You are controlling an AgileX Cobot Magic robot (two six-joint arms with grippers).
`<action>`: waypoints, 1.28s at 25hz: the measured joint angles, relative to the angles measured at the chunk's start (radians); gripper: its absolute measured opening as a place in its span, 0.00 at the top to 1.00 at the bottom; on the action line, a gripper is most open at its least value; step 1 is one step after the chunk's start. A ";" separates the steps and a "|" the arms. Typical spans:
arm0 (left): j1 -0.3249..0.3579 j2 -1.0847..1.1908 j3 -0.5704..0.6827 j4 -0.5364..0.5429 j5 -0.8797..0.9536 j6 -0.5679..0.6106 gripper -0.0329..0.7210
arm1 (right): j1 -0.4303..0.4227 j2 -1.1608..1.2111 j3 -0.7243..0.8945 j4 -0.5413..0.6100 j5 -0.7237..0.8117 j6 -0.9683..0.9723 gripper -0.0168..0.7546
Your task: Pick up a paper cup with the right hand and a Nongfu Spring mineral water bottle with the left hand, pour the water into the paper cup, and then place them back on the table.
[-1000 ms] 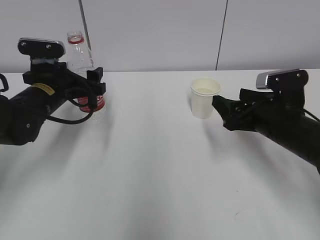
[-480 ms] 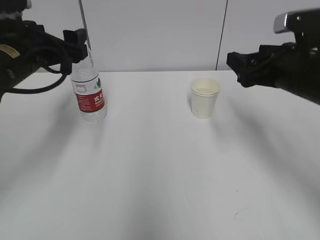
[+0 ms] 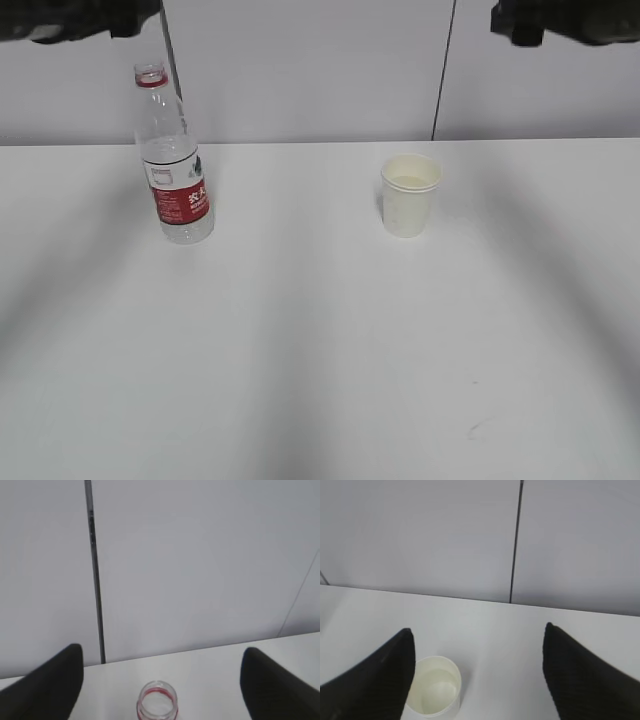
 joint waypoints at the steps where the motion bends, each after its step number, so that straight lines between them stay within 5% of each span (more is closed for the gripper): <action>1: 0.018 0.000 -0.033 0.000 0.077 0.001 0.18 | 0.000 0.000 -0.044 0.008 0.066 0.002 0.21; 9: 0.145 0.015 -0.279 0.015 0.577 -0.028 0.19 | 0.000 0.025 -0.342 0.139 0.632 -0.049 0.21; 15: 0.181 0.034 -0.363 0.181 0.942 -0.121 0.19 | 0.000 0.045 -0.426 0.271 0.949 -0.150 0.21; 21: 0.182 0.035 -0.369 0.316 1.245 -0.173 0.19 | 0.000 0.045 -0.426 0.294 1.004 -0.170 0.21; 32: 0.183 0.004 -0.364 0.350 1.276 -0.320 0.19 | 0.000 0.028 -0.394 0.305 1.004 -0.188 0.21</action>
